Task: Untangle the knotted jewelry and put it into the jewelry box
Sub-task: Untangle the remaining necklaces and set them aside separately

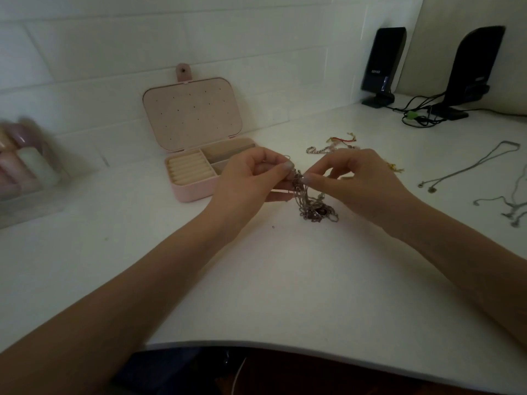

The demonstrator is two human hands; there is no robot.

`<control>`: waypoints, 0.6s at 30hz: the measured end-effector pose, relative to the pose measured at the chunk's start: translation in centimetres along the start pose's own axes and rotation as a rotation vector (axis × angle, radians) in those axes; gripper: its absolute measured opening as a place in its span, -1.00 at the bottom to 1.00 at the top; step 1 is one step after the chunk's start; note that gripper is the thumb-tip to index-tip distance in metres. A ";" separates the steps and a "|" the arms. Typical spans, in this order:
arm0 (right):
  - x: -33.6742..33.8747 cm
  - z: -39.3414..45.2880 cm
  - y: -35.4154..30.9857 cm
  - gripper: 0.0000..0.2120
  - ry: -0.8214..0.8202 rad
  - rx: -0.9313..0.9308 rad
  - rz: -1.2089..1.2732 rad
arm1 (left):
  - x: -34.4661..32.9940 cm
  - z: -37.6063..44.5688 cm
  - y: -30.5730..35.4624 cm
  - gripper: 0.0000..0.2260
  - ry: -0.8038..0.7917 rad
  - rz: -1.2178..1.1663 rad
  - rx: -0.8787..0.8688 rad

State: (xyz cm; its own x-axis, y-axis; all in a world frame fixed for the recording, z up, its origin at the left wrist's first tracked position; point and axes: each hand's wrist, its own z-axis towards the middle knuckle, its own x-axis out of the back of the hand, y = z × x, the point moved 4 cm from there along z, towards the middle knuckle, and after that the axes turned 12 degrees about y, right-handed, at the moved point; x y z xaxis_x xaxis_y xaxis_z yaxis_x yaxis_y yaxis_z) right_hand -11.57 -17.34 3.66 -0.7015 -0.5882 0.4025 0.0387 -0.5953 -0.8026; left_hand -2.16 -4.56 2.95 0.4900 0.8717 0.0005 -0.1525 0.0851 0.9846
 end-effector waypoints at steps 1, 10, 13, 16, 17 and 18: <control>0.0 0.1 0.0 -0.89 0.037 0.028 -0.004 | 0.0 0.0 0.0 -0.92 0.003 -0.004 0.006; -0.8 -0.5 0.0 -0.74 -0.048 0.176 -0.193 | -0.9 -0.3 -0.9 -0.85 -0.061 -0.102 0.182; -0.9 -0.6 0.1 -0.77 -0.062 0.189 -0.185 | -1.1 -0.3 -0.9 -0.83 -0.062 -0.138 0.213; -1.1 -0.5 -0.1 -0.75 -0.097 0.161 -0.092 | -1.2 -0.3 -1.0 -0.83 -0.074 -0.239 0.276; -1.2 -0.6 -0.2 -0.74 -0.112 0.169 -0.095 | -1.3 -0.4 -1.1 -0.83 -0.073 -0.282 0.307; -1.2 -0.6 -0.2 -0.74 -0.123 0.174 -0.121 | -1.4 -0.4 -1.1 -0.84 -0.070 -0.320 0.335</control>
State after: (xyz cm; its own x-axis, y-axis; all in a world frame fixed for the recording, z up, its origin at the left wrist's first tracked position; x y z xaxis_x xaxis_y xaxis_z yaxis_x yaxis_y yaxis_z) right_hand -11.14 -16.16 3.05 -0.6172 -0.5626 0.5500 0.0890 -0.7445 -0.6617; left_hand -3.00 -5.71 1.82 0.5254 0.7917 -0.3117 0.2954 0.1738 0.9394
